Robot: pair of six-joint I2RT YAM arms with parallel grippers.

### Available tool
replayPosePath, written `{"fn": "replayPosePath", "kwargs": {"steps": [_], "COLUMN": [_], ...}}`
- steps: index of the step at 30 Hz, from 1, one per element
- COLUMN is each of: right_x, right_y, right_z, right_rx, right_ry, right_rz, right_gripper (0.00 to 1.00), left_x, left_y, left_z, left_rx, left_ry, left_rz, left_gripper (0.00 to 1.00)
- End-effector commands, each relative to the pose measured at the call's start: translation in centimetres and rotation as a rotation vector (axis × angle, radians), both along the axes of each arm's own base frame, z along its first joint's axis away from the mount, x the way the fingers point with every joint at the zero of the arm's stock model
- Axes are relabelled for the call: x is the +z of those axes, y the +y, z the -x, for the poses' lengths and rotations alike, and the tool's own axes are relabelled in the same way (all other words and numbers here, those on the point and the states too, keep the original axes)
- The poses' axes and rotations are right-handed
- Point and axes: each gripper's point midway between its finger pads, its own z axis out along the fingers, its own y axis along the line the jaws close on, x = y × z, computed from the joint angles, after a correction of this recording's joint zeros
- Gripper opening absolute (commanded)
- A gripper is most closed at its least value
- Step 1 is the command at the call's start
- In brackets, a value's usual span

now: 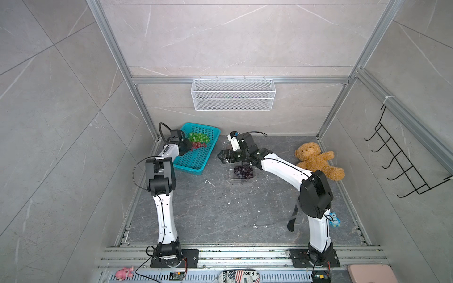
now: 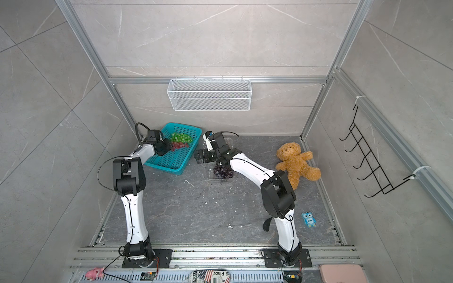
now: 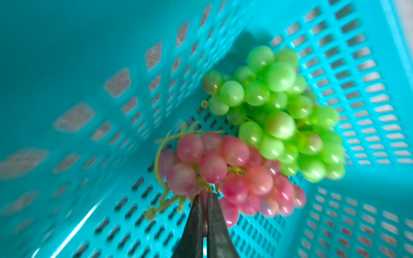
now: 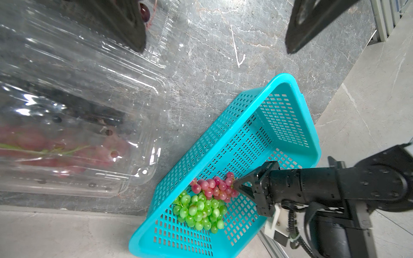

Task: Pack grapes into containers
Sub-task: Pick up the grape from the basket, then place the grape into the packing box.

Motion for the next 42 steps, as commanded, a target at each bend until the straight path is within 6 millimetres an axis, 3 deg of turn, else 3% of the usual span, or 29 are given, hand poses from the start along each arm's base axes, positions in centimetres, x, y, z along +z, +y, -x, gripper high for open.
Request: {"fn": "replayPosePath", "kwargs": {"steps": [1,15,24,28,37,42], "right_x": [1.4,2.7,2.9,3.2,2.6,1.9], "right_y": [-0.2,-1.9,-4.1,-5.7,-11.4,-14.8], "right_z": [0.1,1.9,3.2,3.6,5.1,6.0], "right_rx": [-0.010,-0.045,-0.093,-0.123,-0.220,-0.275], "right_ry": [-0.005,0.009,0.027,0.035,0.063,0.080], "right_rz": [-0.033,-0.054,-0.037,-0.037,-0.001,0.010], "right_gripper": [1.00,0.99,0.99,1.00,0.99,1.00], "left_x": [7.4,13.4,18.0,19.2,21.5,21.4], "left_y": [-0.8,-2.3,-4.5,-6.5,-13.4,-17.4], "left_z": [0.3,5.3,9.1,11.0,15.7,17.9], "left_rx": [-0.024,-0.062,-0.121,-0.162,-0.291,-0.364], "left_ry": [-0.121,-0.141,-0.175,-0.177,-0.201,-0.198], "left_rz": [0.030,0.082,0.079,0.079,0.056,0.055], "left_gripper": [0.05,0.04,0.04,0.04,0.04,0.04]}}
